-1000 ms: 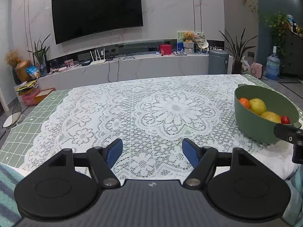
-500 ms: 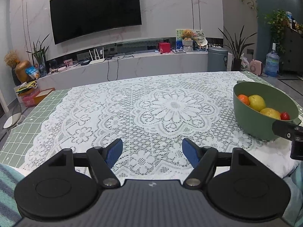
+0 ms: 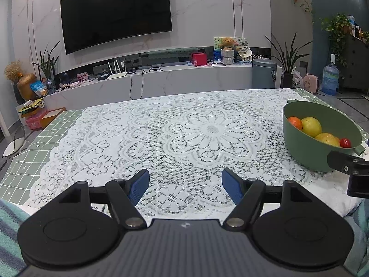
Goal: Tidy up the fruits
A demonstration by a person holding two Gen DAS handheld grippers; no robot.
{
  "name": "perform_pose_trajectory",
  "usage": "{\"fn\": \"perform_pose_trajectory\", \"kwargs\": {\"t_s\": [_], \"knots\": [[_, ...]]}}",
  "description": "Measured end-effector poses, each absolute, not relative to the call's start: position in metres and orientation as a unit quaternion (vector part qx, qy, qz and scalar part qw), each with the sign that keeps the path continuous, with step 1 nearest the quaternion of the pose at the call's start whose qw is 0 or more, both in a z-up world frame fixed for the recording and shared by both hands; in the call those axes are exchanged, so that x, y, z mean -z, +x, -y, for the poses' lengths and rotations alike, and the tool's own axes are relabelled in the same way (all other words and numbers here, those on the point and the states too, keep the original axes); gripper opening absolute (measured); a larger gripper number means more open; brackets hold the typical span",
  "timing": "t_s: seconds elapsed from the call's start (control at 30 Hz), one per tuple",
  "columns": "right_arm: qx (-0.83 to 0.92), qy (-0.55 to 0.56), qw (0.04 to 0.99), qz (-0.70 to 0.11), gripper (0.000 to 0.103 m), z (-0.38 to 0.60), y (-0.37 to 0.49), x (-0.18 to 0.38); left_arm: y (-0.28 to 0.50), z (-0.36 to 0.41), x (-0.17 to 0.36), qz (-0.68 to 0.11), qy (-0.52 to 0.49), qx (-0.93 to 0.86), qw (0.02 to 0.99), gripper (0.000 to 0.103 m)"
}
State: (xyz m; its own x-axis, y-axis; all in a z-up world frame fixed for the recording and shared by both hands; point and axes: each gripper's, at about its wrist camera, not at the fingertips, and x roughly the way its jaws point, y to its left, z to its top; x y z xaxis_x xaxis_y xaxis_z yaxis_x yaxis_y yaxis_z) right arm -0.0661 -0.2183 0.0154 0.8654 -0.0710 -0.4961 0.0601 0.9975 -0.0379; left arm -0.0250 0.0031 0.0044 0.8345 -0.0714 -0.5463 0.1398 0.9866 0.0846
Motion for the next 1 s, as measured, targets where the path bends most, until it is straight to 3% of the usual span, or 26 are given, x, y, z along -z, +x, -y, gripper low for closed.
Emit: {"fn": "perform_pose_trajectory", "kwargs": {"t_s": [1.0], "knots": [[0.032, -0.005, 0.963, -0.268, 0.099, 0.218, -0.0618, -0.0131, -0.0222, -0.0054, -0.0029, -0.292, 0.057, 0.061, 0.953, 0.084]]}}
